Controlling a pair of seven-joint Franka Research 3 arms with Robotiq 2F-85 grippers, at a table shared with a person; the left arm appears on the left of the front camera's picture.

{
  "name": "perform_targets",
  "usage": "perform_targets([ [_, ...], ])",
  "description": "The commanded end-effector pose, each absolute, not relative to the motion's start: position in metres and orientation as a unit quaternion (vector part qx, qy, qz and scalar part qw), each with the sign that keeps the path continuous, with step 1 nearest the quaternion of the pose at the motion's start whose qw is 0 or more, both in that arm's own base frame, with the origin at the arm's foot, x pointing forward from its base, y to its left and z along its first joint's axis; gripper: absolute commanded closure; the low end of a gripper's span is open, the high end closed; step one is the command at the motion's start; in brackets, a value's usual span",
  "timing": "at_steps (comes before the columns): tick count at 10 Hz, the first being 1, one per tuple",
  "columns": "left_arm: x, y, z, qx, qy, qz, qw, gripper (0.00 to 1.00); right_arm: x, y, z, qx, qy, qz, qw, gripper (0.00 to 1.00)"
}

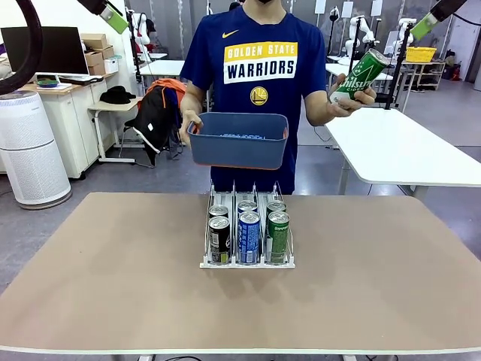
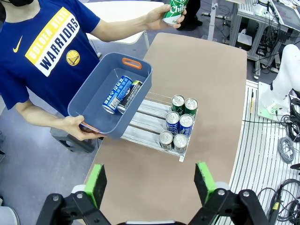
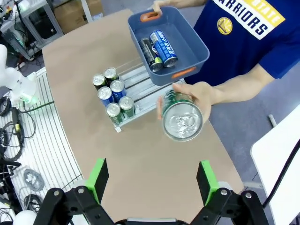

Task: Fill the beverage cans into the dispenser.
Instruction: Pick up the Sprite handed by the human.

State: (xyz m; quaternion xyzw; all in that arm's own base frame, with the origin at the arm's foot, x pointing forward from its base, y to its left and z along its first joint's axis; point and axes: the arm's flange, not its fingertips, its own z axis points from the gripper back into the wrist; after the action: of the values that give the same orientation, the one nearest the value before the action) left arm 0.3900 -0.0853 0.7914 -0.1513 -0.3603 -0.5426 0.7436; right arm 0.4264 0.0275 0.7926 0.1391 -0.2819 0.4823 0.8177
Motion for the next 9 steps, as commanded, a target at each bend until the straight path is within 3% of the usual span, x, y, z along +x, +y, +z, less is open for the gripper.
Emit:
perform_targets([
  [1,0.390,-0.086,0.790,-0.153,-0.358,-0.543,0.744,0.00,0.446,0.030,0.792,0.134,-0.260,0.497,0.817,0.00],
  [9,0.390,-0.086,0.790,-0.153,-0.358,-0.543,0.744,0.00,0.496,0.053,0.751,0.164,-0.262,0.495,0.812,0.00],
])
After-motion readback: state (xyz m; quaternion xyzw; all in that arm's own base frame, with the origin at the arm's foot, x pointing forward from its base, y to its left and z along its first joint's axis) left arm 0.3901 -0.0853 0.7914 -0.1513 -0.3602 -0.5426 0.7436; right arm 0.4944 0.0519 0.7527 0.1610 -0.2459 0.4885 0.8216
